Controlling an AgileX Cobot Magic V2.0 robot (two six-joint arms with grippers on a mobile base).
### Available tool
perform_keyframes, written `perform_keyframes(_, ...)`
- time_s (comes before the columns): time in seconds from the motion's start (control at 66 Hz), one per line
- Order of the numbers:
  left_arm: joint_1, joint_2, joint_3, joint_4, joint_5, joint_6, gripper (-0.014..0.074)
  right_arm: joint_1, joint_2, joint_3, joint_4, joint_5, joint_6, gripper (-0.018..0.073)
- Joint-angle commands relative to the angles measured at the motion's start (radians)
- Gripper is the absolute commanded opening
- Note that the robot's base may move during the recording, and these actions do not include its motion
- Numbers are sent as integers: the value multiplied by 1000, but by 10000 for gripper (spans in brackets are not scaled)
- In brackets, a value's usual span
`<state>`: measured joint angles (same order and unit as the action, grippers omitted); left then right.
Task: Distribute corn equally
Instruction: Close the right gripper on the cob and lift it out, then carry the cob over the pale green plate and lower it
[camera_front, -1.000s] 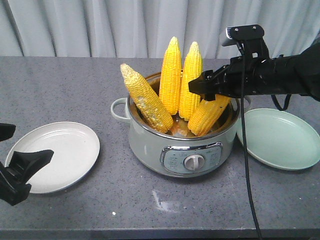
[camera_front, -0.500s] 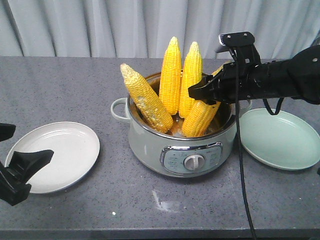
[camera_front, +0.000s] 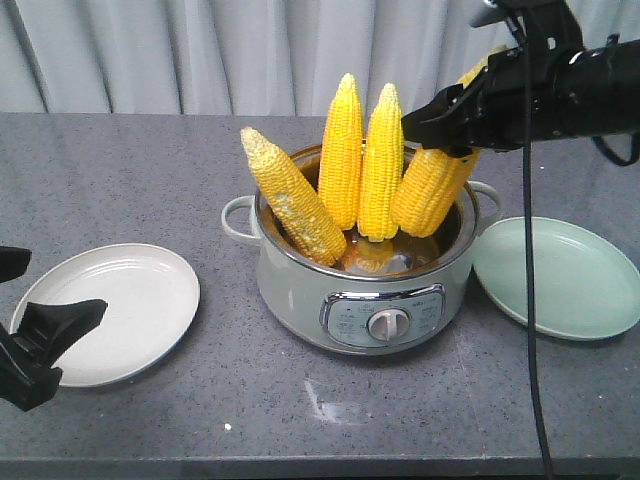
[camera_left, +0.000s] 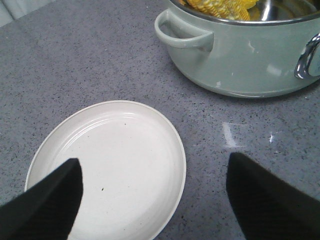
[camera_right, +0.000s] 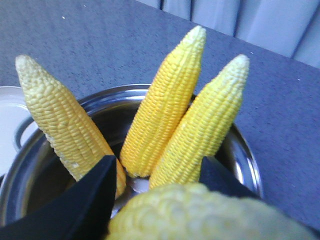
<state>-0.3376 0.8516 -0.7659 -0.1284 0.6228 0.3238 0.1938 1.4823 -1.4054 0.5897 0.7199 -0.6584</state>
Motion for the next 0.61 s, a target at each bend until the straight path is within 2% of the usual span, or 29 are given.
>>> perform_keyframes(0.0,-6,-2,-34,-12,-59,-2,554,-2,-51,-80,-165,25,157,197)
perform_keyframes(0.136,-6,-2,-34,-12,-59,-2,554,-2,-54,-162,-437,177,333,197)
perform_keyframes(0.303,-6,-2,-34,-12,-60,-2,554,-2,-54,-198,-647,297,470,204)
perform_keyframes(0.379,-6,-2,-34,-12,-60,-2,554,-18,-50,-197,-688,316,520,207)
perform_keyframes(0.591,-6,-2,-34,-12,-60,-2,554,-164,0,-197,-652,378,530,217)
